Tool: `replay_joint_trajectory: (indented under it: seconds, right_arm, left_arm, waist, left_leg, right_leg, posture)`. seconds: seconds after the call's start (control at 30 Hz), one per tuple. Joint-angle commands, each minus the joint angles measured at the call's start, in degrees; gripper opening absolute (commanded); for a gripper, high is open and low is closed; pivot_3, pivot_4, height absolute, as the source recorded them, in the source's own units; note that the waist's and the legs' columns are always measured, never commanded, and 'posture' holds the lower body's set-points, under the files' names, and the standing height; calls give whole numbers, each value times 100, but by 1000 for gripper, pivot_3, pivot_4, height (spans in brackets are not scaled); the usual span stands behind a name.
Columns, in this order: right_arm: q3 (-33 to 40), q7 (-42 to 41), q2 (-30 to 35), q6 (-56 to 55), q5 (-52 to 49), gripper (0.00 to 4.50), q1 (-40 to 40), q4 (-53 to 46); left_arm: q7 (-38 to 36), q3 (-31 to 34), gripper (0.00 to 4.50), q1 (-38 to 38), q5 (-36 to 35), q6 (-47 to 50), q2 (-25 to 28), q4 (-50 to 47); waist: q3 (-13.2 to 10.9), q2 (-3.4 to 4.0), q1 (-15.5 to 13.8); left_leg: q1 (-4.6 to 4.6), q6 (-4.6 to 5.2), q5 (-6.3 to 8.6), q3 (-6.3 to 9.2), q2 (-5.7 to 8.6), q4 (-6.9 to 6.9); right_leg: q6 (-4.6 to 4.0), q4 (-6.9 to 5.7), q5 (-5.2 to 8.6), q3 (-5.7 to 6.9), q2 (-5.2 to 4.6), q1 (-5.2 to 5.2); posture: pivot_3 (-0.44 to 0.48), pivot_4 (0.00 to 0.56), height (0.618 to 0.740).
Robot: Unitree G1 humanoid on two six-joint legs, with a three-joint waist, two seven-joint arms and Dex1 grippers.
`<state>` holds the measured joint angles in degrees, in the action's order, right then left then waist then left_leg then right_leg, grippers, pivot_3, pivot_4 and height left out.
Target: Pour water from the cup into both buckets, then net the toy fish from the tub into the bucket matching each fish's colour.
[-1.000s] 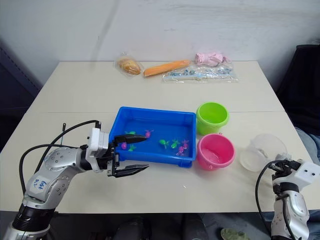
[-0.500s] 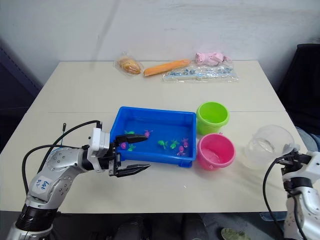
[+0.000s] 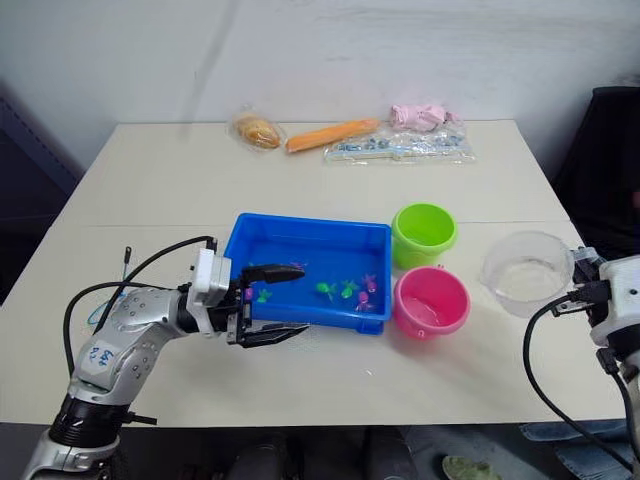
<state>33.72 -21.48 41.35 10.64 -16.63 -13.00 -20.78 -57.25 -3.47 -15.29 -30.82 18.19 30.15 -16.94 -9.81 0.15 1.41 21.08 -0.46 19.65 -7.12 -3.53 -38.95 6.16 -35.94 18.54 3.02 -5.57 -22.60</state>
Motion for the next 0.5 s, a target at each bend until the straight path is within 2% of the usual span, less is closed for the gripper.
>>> replay_joint_trajectory:
  seconds: [0.03,0.5]
  right_arm:
    - [-87,66,247,-21,617,59,86,-382]
    - [-591,354,98,-606,2066,59,433,-261]
  left_arm:
    - [-63,-87,4500,-110,83,-156,-60,20]
    - [6,-110,4500,-123,223,-311,-160,112]
  waist:
    - [-1,-1,0]
    - [-2,-4,-3]
  left_leg:
    - [0,0,0,0,1,-1]
    - [0,-2,-1,-4,1,-5]
  right_leg:
    - [1,0,-1,0,0,0]
    - [2,0,-1,11,4,-1]
  posture:
    - [0,150,740]
    - [0,150,740]
